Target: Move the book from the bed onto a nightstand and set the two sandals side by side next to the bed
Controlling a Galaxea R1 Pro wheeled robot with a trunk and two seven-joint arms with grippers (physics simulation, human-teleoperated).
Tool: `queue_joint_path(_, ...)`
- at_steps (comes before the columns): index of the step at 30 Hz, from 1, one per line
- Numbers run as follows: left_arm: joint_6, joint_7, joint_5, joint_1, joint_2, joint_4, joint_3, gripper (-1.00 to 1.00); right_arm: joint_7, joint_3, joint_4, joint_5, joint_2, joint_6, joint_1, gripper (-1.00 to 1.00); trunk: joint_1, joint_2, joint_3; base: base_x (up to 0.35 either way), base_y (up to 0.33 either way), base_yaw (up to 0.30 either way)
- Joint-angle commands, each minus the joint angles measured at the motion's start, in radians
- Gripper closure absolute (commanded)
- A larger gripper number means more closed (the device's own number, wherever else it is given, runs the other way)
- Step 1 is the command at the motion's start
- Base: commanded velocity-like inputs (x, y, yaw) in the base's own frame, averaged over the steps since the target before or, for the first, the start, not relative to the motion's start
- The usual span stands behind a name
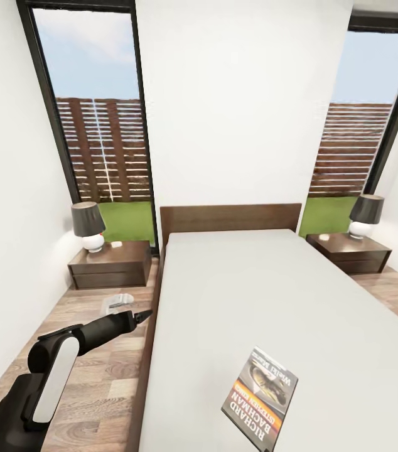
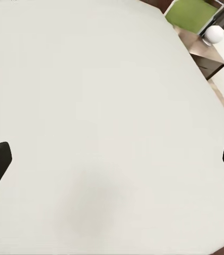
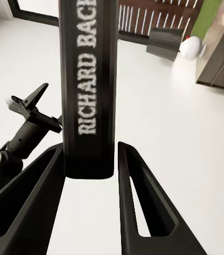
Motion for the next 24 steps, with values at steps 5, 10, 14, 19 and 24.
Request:
queue_joint_path(5,-0.006,-0.007,-0.006,-0.001,0.000,0.000,0.001,-1.00,0.003,0.018,-0.001,-0.003,0.000,0.012,-0.001,1.00,-0.019,0.034,0.014,0.000,0.000,0.000)
queue_joint_path(10,-0.010,-0.007,-0.006,-0.001,0.000,0.000,0.000,-1.00,0.003,0.027,-0.001,-0.003,0.000,0.012,-0.001,1.00,-0.038,0.069,0.030,0.000,0.000,0.000)
queue_joint_path(14,-0.011,-0.007,-0.006,-0.001,0.000,0.000,0.000,-1.00,0.003,0.030,0.001,-0.004,0.000,0.013,-0.001,1.00,-0.054,0.097,0.042,0.000,0.000,0.000)
queue_joint_path(19,-0.012,-0.007,-0.006,-0.001,0.000,0.000,0.000,-1.00,0.003,0.029,0.005,-0.009,-0.001,0.012,-0.001,1.00,-0.073,0.132,0.058,0.000,0.000,0.000)
queue_joint_path(24,-0.012,-0.007,-0.006,-0.001,0.000,0.000,0.000,-1.00,0.003,0.027,0.006,-0.012,-0.001,0.011,-0.001,1.00,-0.092,0.167,0.074,0.000,0.000,0.000)
